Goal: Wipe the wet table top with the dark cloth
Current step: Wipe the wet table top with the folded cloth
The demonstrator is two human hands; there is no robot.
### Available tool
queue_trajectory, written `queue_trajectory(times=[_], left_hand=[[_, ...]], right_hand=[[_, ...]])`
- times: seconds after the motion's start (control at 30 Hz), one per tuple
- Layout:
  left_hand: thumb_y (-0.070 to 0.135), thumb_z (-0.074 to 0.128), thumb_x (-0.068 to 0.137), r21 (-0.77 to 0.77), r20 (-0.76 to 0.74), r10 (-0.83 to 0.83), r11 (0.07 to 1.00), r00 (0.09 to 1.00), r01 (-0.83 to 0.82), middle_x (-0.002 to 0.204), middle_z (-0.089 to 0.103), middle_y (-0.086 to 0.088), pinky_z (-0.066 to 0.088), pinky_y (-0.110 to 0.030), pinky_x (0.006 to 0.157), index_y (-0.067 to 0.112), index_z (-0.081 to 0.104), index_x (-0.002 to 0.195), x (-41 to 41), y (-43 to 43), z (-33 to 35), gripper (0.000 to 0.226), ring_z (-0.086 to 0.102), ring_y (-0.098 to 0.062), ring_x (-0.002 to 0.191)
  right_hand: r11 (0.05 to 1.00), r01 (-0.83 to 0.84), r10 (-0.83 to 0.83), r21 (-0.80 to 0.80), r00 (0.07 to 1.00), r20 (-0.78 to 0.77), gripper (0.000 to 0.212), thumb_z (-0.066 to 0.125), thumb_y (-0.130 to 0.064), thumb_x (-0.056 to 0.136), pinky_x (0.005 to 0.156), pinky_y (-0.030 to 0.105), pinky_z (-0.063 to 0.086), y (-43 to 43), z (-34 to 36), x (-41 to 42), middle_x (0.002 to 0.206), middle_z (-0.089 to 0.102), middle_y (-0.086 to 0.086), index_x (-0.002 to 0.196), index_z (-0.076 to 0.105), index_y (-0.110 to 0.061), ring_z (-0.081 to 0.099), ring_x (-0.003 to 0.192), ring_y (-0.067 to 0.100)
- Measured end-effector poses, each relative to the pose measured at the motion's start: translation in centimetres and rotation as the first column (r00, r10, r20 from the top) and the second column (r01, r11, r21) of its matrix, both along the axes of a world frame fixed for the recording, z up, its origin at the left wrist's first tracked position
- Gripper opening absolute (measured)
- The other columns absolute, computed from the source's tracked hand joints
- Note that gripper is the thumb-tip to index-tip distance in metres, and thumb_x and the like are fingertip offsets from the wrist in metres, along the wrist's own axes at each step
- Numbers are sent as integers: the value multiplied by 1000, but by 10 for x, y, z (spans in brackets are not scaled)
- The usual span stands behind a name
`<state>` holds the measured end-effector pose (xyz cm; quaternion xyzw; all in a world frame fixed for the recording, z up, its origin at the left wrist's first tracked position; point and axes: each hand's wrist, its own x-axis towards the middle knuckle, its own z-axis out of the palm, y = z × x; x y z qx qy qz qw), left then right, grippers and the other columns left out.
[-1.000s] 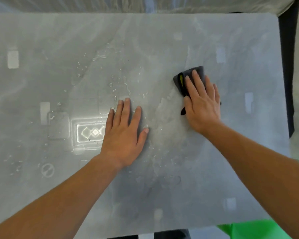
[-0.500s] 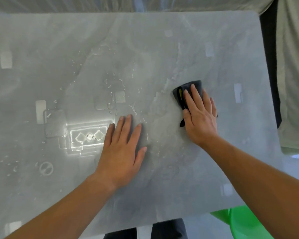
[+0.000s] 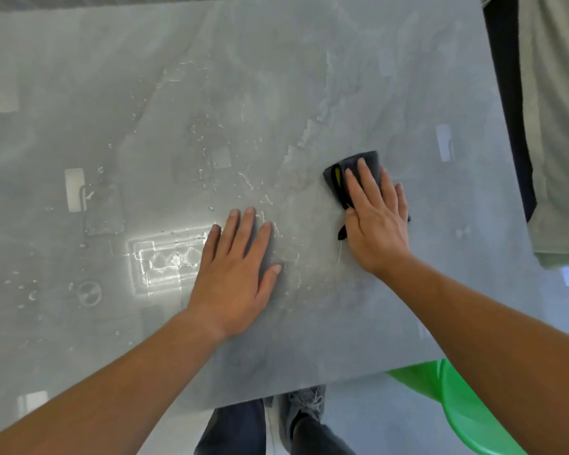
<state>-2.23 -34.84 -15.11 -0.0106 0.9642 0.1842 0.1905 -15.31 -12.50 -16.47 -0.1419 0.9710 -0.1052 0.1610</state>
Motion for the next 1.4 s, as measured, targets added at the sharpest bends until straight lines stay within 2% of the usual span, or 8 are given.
queue_trajectory(times=[0.3, 0.53, 0.8, 0.87, 1.0, 1.07, 1.23, 1.4], left_hand=[[54, 20, 103, -34, -31, 101, 994, 994, -102, 169, -5, -5, -6, -42, 125, 18, 13, 160, 34, 20, 1, 68, -15, -19, 154], [53, 19, 102, -94, -35, 143, 985, 989, -146, 169, 4, -8, -4, -44, 125, 17, 20, 158, 70, 33, 6, 67, -6, -25, 155], [55, 16, 101, -139, 23, 123, 983, 992, -118, 169, -1, -5, -1, -48, 125, 21, 19, 159, 96, 27, 4, 67, -9, -24, 155], [57, 11, 101, -131, 28, 127, 984, 992, -122, 169, -4, -2, -2, -47, 125, 23, 16, 159, 96, 25, 5, 68, -11, -22, 155], [58, 7, 100, -119, 29, 118, 986, 993, -114, 169, -8, 1, -6, -44, 125, 25, 6, 161, 99, 22, 2, 69, -16, -18, 154], [57, 8, 101, -113, 11, 100, 989, 995, -99, 169, -7, 1, -8, -42, 124, 23, 7, 161, 102, 17, 1, 69, -16, -17, 154], [57, 6, 98, -129, -7, 160, 979, 987, -159, 169, -8, -5, -11, -42, 123, 21, 12, 160, 106, 0, 1, 71, -15, -21, 154], [59, 3, 95, -129, 36, 167, 978, 985, -161, 169, -10, -4, -7, -45, 124, 26, 11, 160, 108, -14, 1, 73, -14, -23, 154]], right_hand=[[914, -406, 407, -13, 912, 53, 62, 30, -30, 98, 124, 50, 0, 35, 1, 94, 168, 3, -9, 159, 18, -30, -4, 154, 26], [995, -72, 73, -62, 997, 14, 66, 30, -23, 95, 124, 46, -4, 39, 1, 69, 168, 5, -6, 159, 17, -29, -3, 154, 26], [905, -425, 425, -24, 905, 7, 59, 29, -34, 100, 123, 56, 8, 33, -3, 152, 168, 10, -3, 158, 22, -25, 4, 154, 31], [938, -345, 345, -26, 938, -20, 59, 31, -33, 100, 124, 53, 6, 39, -5, 133, 167, 12, -5, 158, 24, -27, 6, 154, 29], [997, 48, -49, -68, 999, -18, 58, 31, -29, 103, 125, 47, -2, 35, -6, 123, 168, 4, -8, 159, 18, -27, -3, 154, 24], [996, 66, -69, -68, 997, -40, 59, 32, -30, 102, 124, 49, 1, 21, -5, 148, 168, 6, -6, 159, 18, -26, -2, 154, 27], [973, -225, 223, -53, 974, -38, 60, 38, -31, 99, 122, 57, 11, 2, -6, 229, 167, 14, 0, 157, 27, -21, 6, 154, 34], [938, -347, 346, -8, 937, -42, 60, 35, -34, 99, 124, 54, 7, 12, -8, 197, 167, 14, -2, 158, 24, -25, 6, 154, 31]])
